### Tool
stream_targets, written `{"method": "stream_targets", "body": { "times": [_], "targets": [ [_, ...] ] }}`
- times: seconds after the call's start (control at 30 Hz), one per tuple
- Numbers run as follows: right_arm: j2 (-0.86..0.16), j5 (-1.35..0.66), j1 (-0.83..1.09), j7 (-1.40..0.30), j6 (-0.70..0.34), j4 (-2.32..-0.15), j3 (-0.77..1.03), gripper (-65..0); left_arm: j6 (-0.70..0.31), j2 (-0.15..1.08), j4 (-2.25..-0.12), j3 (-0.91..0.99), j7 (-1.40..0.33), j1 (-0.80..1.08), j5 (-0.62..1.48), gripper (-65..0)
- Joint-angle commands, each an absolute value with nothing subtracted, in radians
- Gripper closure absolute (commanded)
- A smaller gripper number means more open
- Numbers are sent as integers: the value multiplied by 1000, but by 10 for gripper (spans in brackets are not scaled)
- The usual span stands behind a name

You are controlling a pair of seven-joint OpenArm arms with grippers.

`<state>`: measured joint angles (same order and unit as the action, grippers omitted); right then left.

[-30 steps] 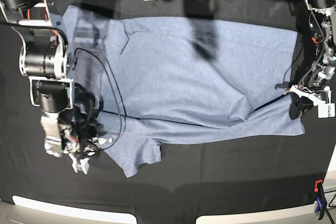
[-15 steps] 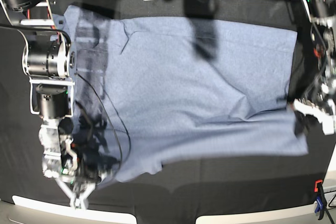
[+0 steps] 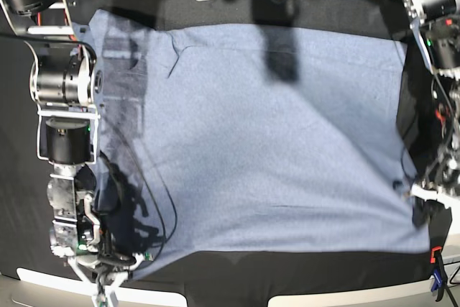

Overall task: Layout the t-shirt on the table in an organized manner, then fold the t-shirt properly
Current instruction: 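Lay the folded side down and pull it flat with both grippers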

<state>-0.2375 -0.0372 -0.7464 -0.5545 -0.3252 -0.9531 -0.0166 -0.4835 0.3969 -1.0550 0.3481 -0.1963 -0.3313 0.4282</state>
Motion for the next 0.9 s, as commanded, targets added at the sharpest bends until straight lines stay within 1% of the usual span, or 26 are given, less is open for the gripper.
{"method": "stream_targets", "body": {
  "times": [0.0,0.1,0.33,0.47,0.53,0.7,0.87],
  "targets": [
    [-244,-58,-760,-546,-339,-1005,-15,0,-515,419,-1073,353,-169,-357,451,0],
    [-247,-59,-666,-559,-340,-1125,-14,0,-576,432,-1073,353,-171,-332,487,0],
    [-281,-55,-410,-561,-340,-1373,-14,0,-587,453,-1073,353,-187,-230,508,0],
    [-300,-23,-276,-576,-336,-1500,-11,0,-661,452,-1078,353,-190,-179,519,0],
    [-311,-17,-215,-578,-332,-1555,1,0,-668,453,-1088,353,-196,-154,554,0],
    [-313,-38,-87,-585,-330,-1658,103,0,-675,453,-1150,353,-217,-91,559,0],
    [-313,-67,9,-585,-332,-1710,207,0,-674,452,-1234,353,-240,-32,559,0]
  ]
}}
